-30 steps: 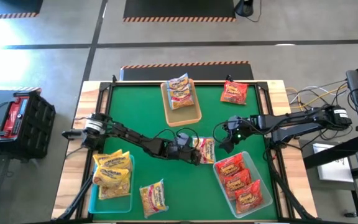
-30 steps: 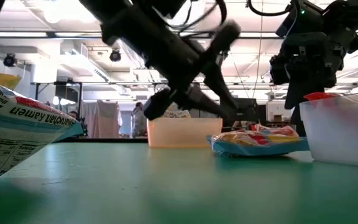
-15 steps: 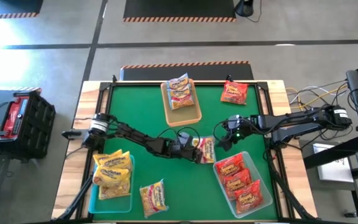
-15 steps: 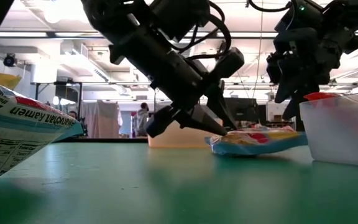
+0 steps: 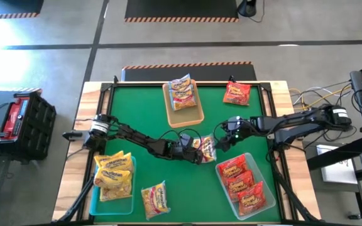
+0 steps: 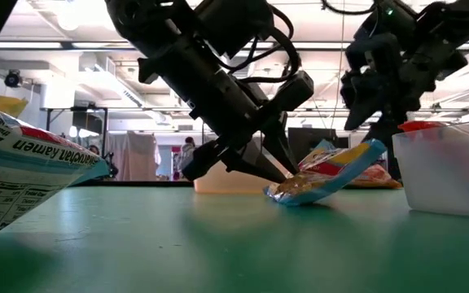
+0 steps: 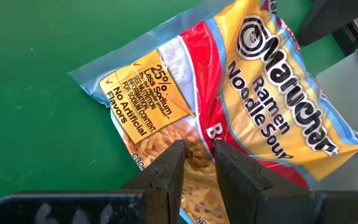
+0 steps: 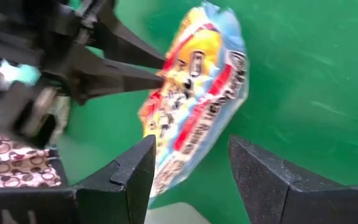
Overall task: Sort Maruchan noodles
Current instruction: Put the blue noodle pack into the yellow bin
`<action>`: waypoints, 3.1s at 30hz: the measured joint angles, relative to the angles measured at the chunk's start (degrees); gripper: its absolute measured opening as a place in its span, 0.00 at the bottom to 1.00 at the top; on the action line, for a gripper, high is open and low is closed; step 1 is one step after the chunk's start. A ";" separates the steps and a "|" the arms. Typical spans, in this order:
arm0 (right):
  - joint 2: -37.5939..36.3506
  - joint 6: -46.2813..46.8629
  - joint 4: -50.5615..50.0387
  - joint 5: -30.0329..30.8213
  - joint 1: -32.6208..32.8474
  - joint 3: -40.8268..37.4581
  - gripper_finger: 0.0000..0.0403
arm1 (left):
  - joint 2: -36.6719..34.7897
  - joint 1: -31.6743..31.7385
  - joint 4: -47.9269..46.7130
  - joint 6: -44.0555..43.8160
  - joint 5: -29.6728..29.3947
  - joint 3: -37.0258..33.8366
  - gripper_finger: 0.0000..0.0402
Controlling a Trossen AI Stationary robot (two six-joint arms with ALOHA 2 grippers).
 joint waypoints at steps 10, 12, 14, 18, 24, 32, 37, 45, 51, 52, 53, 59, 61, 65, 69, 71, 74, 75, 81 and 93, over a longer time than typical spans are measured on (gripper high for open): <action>8.25 -0.40 7.83 0.00 0.00 -0.07 0.47 | 0.06 0.00 -0.38 -0.89 -0.14 -0.04 0.19; 9.30 -0.57 9.28 0.00 0.00 -0.07 0.47 | 0.07 0.00 -0.38 -0.89 -0.22 -0.05 0.19; 10.38 -0.55 11.04 0.25 0.00 -0.07 0.47 | 0.07 0.00 -0.42 -0.95 -0.29 -0.09 0.19; 12.72 -0.13 15.14 0.98 0.00 -0.07 0.47 | 0.07 0.01 -0.51 -1.07 -0.40 -0.11 0.19; 15.68 0.14 18.22 1.70 0.29 -0.07 0.47 | 0.11 0.02 -0.44 -2.04 -1.52 -0.13 0.19; 16.02 -0.08 19.09 1.99 0.63 -0.07 0.40 | 0.22 0.05 0.41 -2.42 -2.62 -0.09 0.19; 15.36 -0.71 19.12 2.11 0.59 -0.07 0.28 | 0.22 -0.13 0.58 -3.30 -2.60 -0.09 0.19; 13.24 -3.68 17.39 -0.35 0.48 -0.07 0.26 | -1.52 -1.15 0.03 -3.45 1.66 -0.15 0.19; 10.42 -7.78 13.02 -1.51 0.48 -0.07 0.26 | -4.53 -2.95 0.20 -3.45 1.88 -0.17 0.19; 9.76 -8.28 13.08 -1.67 0.48 -0.07 0.26 | -4.91 -3.18 0.09 -3.45 1.84 -0.19 0.19; 9.10 -8.87 13.06 -1.75 0.48 -0.07 0.26 | -5.45 -3.48 -0.08 -3.45 1.82 -0.20 0.19; 4.16 -13.24 10.43 -3.98 -1.58 0.53 0.26 | -7.19 -4.98 -1.19 -4.27 1.38 -0.20 0.19; 2.43 -17.05 5.44 -4.14 -2.75 2.27 0.26 | -7.36 -5.35 -1.05 -5.13 1.21 -0.20 0.19; 0.12 -28.77 -6.85 -3.98 -6.18 8.12 0.26 | -7.41 -5.68 -1.03 -7.24 1.03 -0.20 0.19; 0.40 -39.81 -15.73 -0.88 -10.29 15.46 0.26 | -7.41 -5.66 -1.01 -7.95 -0.84 -0.20 0.19; 1.51 -44.15 -19.21 1.07 -12.41 19.37 0.26 | -7.41 -5.65 -1.03 -7.95 -1.12 -0.20 0.19; 3.57 -50.30 -22.94 2.55 -15.42 25.04 0.26 | -7.41 -5.64 -1.82 -8.06 -1.20 -0.20 0.19; 4.33 -52.05 -23.52 2.53 -16.41 26.79 0.26 | -7.56 -5.64 -2.67 -8.33 -1.49 -0.20 0.19; 9.63 -61.05 -23.53 2.56 -21.33 35.22 0.26 | -11.07 -5.66 -11.97 -8.98 -6.33 -0.20 0.19; 23.67 -79.53 -23.65 2.40 -23.66 45.69 0.26 | -13.98 -5.11 -20.48 -7.99 -7.56 -2.24 0.19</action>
